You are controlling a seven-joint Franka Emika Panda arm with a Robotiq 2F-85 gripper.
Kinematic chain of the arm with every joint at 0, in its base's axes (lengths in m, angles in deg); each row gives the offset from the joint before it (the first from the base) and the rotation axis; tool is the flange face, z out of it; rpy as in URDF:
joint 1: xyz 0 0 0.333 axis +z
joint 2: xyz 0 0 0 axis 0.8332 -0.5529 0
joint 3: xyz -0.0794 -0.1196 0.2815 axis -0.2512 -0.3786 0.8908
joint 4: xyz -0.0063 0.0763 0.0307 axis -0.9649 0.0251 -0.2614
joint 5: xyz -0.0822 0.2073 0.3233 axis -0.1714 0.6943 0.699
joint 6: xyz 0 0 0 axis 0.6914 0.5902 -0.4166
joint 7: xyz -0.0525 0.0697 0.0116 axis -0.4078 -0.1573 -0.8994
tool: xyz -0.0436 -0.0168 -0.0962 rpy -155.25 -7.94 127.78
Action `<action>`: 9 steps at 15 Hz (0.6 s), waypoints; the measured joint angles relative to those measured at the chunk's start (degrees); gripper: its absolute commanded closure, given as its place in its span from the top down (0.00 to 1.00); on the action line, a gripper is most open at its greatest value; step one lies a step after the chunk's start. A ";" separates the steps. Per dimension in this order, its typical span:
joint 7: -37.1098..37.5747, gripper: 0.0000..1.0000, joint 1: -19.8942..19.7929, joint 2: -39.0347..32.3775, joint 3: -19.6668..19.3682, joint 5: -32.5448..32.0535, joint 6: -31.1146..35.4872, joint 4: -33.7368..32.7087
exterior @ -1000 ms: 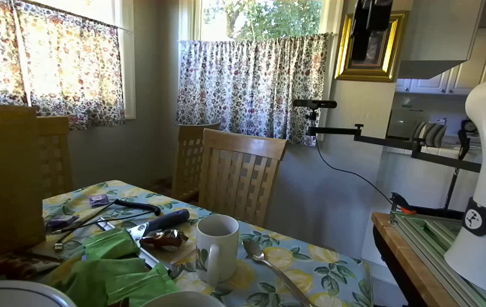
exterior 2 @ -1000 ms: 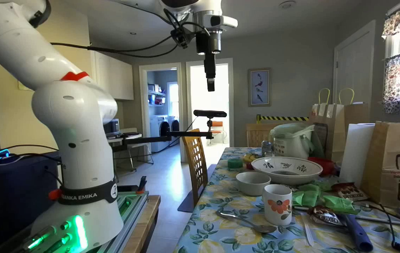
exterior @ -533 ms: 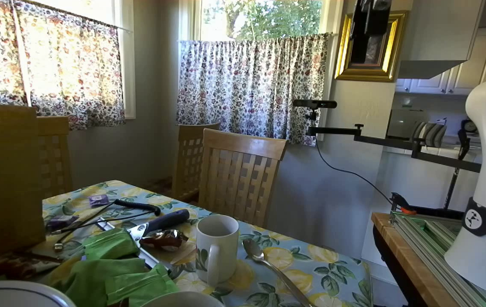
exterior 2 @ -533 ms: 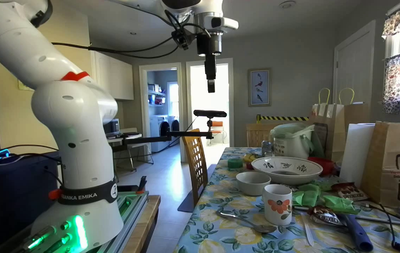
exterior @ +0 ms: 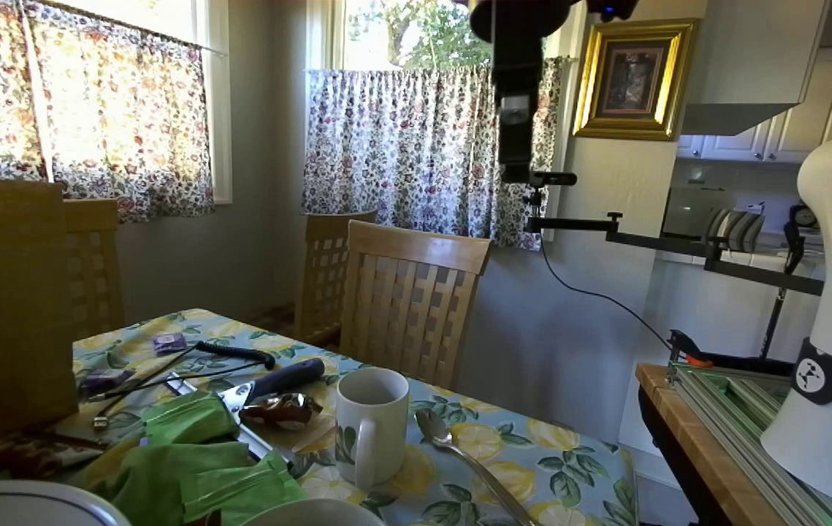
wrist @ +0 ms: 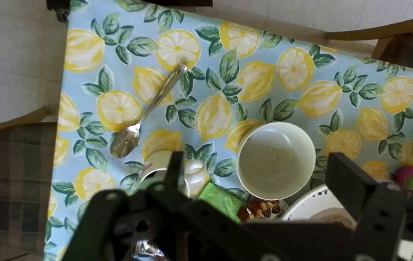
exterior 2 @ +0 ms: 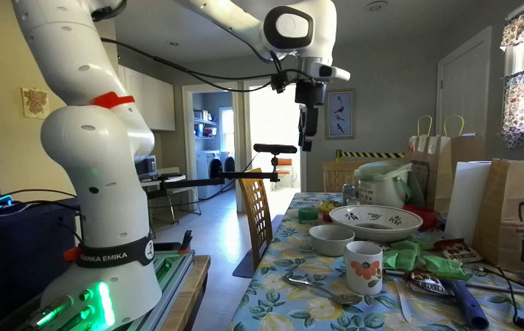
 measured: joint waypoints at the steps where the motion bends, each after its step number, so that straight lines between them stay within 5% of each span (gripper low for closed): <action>1: 0.00 1.00 0.00 -3.60 -0.05 -0.14 -0.01 -2.27; 9: -0.12 1.00 0.58 -30.29 -0.27 -1.29 -3.18 -25.24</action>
